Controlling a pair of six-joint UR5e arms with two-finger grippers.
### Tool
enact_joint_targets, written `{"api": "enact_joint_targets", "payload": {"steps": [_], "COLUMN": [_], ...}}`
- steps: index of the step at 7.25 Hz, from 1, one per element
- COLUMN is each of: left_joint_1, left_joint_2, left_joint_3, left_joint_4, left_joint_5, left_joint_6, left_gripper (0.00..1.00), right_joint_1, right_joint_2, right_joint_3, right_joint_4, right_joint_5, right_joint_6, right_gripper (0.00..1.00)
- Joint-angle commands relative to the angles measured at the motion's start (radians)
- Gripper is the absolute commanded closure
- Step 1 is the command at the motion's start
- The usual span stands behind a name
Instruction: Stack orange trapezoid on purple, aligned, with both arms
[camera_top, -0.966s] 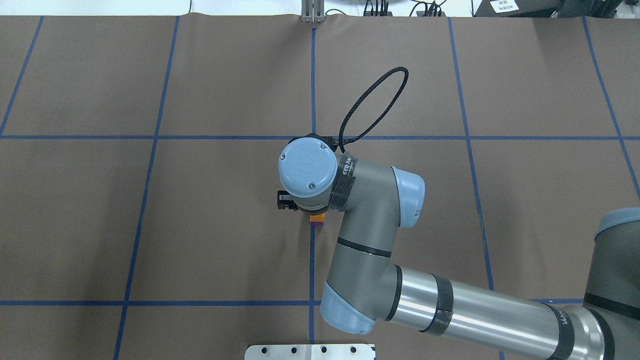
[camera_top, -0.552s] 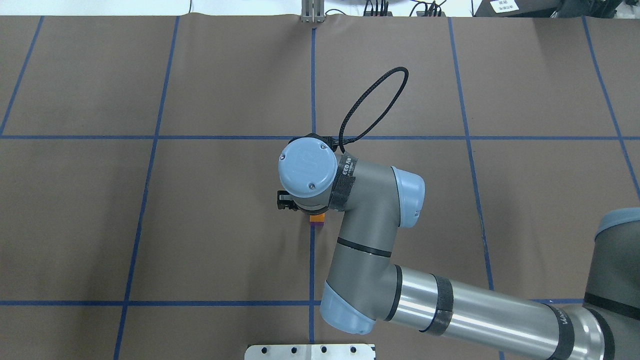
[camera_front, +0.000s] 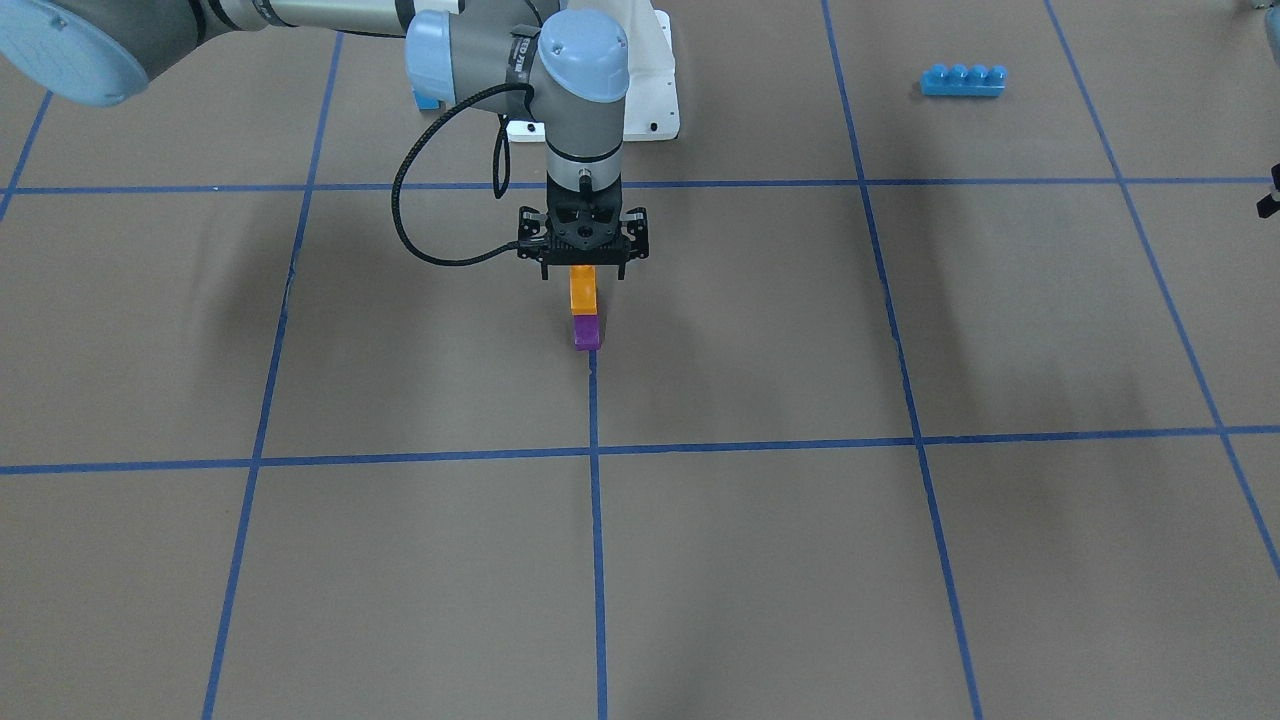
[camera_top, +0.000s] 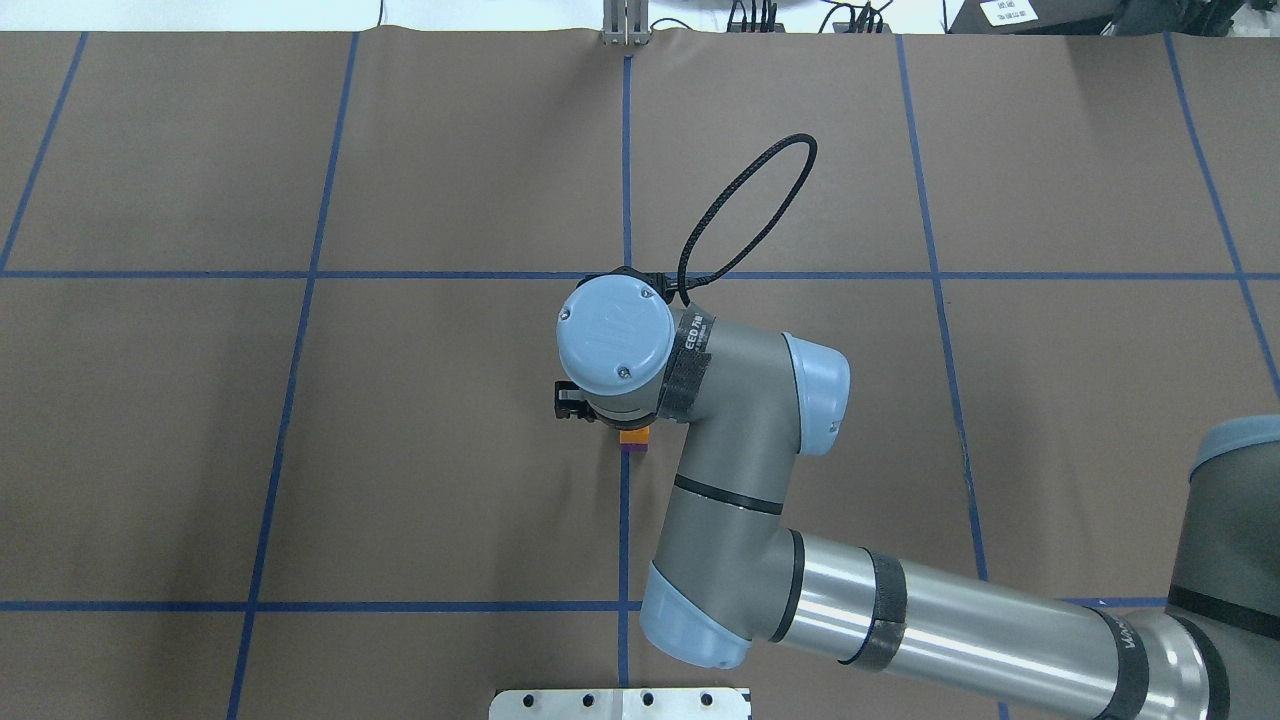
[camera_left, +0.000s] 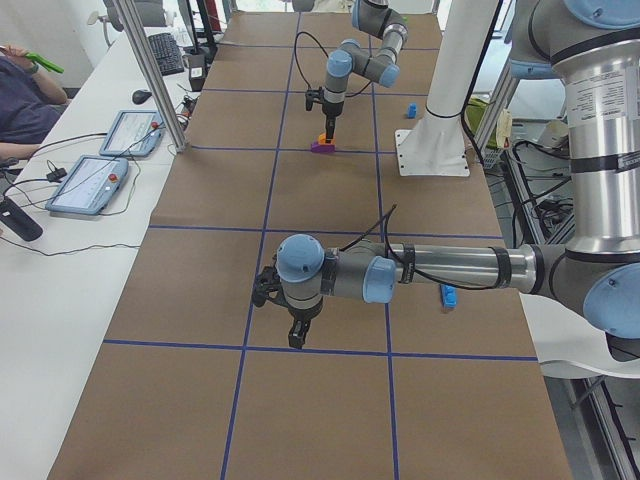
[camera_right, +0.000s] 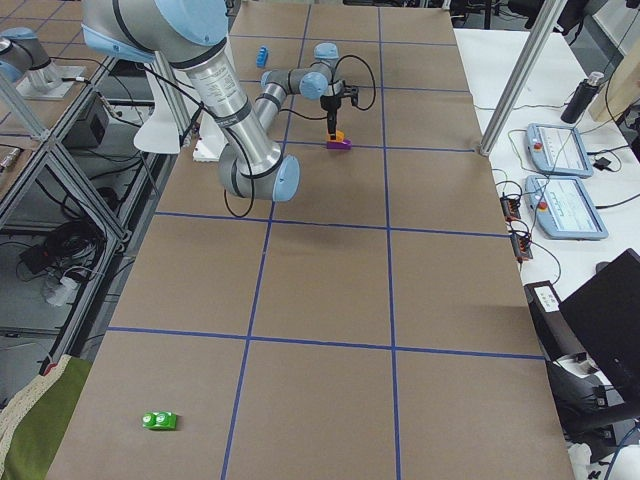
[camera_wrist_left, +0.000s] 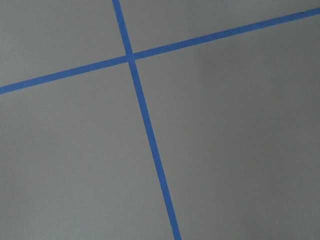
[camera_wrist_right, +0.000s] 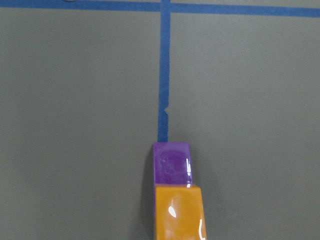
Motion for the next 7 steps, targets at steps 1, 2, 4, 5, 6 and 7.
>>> {"api": "enact_joint_targets", "payload": {"steps": [1,2,4,5,6,7], "left_joint_1": [-0.002,-0.002,-0.005,-0.005,-0.005,-0.004], "left_joint_2": [0.004,0.006,0.073,0.085,0.084,0.083], "left_joint_3": [-0.001,-0.003,-0.021,-0.041,-0.043,-0.032], "left_joint_4": [0.001,0.001,-0.006,-0.006,-0.006,-0.004], "left_joint_5": [0.002,0.004,0.002,0.004,0.002,0.001], "left_joint_6": [0.001,0.001,0.007,0.006,0.003,0.000], "left_gripper": [0.00,0.00,0.00,0.00,0.00,0.00], "right_joint_1": [-1.056,-1.056,-1.056,-1.056,-1.056,-1.056], "right_joint_2": [-0.521,-0.521,-0.521,-0.521,-0.521,-0.521], "right_joint_3": [-0.883,-0.883,-0.883,-0.883,-0.883,-0.883], "right_joint_4": [0.230,0.230,0.230,0.230,0.230,0.230], "right_joint_5": [-0.333,-0.333,-0.333,-0.333,-0.333,-0.333], "right_joint_6": [-0.848,-0.848,-0.848,-0.848,-0.848,-0.848], "right_gripper": [0.00,0.00,0.00,0.00,0.00,0.00]}}
